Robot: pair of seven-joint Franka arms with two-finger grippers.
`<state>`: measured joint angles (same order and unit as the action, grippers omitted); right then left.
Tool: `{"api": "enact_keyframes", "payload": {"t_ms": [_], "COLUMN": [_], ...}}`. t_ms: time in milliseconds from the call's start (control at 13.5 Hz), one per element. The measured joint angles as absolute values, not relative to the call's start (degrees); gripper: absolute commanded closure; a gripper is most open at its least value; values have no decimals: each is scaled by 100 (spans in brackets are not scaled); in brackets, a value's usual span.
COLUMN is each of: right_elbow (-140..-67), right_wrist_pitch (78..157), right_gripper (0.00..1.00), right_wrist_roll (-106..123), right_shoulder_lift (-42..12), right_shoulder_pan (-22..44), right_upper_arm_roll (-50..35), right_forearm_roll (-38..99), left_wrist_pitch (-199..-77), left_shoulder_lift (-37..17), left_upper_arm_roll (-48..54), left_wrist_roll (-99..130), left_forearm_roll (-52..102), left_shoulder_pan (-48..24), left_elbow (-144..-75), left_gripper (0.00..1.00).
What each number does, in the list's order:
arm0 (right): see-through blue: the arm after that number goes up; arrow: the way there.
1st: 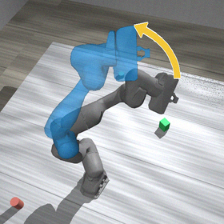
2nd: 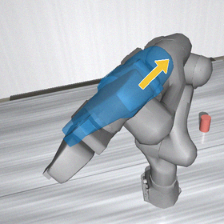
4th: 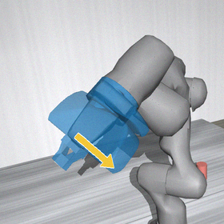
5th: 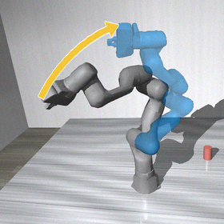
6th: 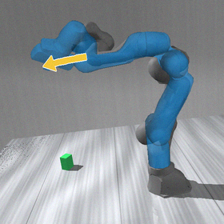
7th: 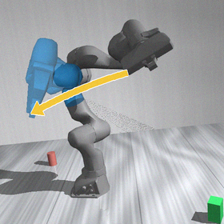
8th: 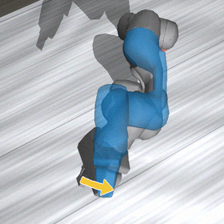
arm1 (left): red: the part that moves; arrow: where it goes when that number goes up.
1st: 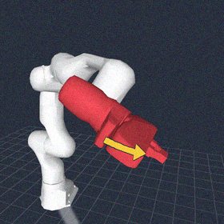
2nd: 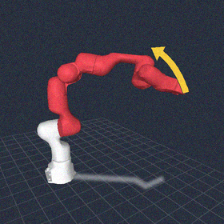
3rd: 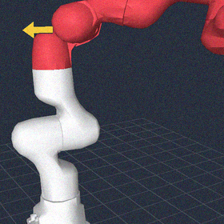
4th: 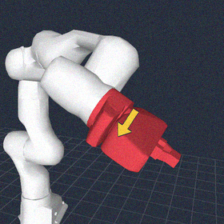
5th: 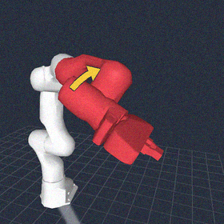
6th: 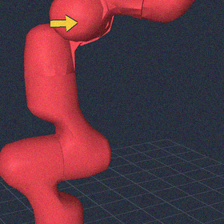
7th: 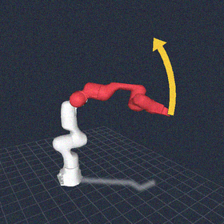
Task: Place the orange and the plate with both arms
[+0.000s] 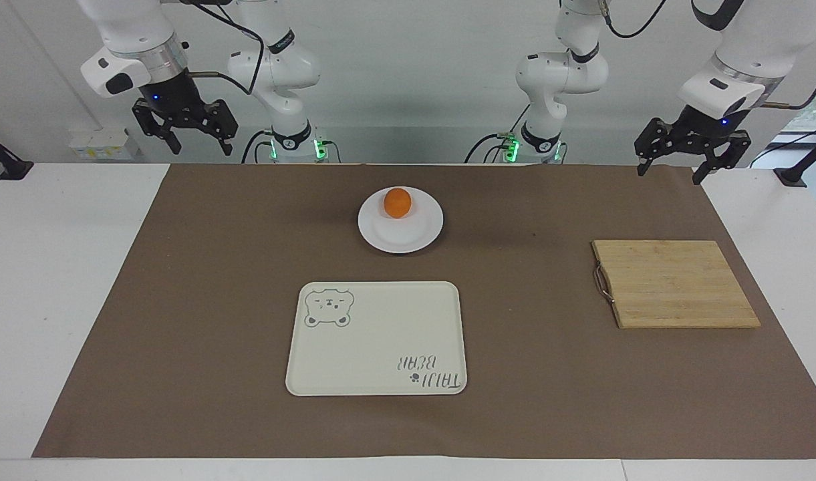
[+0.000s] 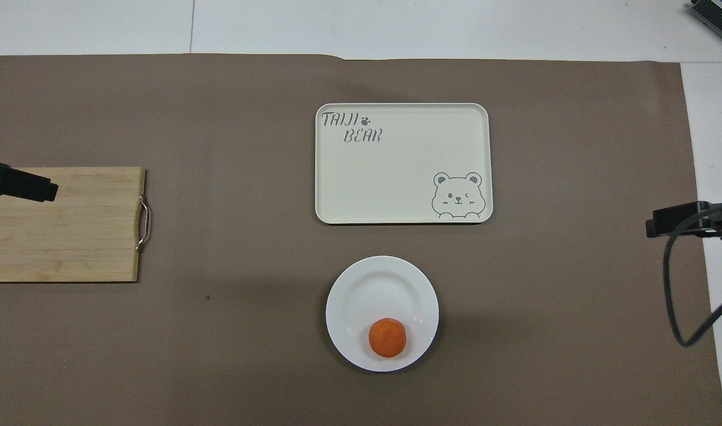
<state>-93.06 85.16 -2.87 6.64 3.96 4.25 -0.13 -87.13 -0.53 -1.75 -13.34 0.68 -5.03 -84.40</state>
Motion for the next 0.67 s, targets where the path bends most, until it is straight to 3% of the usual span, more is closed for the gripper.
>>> {"api": "enact_keyframes", "payload": {"t_ms": [667], "right_elbow": [-9306], "right_wrist_pitch": [8516], "right_gripper": [0], "right_wrist_roll": [-287], "right_shoulder_lift": [664], "right_shoulder_pan": [396], "right_upper_arm_roll": [425], "right_forearm_roll": [-13], "left_wrist_pitch": [-8766], "left_shoulder_lift": [-53], "left_upper_arm_roll": [-115], "left_wrist_roll": [-1242], "left_forearm_roll": [68], "left_shoulder_pan": [-504], "left_elbow": [-8441], "left_gripper": [0]}}
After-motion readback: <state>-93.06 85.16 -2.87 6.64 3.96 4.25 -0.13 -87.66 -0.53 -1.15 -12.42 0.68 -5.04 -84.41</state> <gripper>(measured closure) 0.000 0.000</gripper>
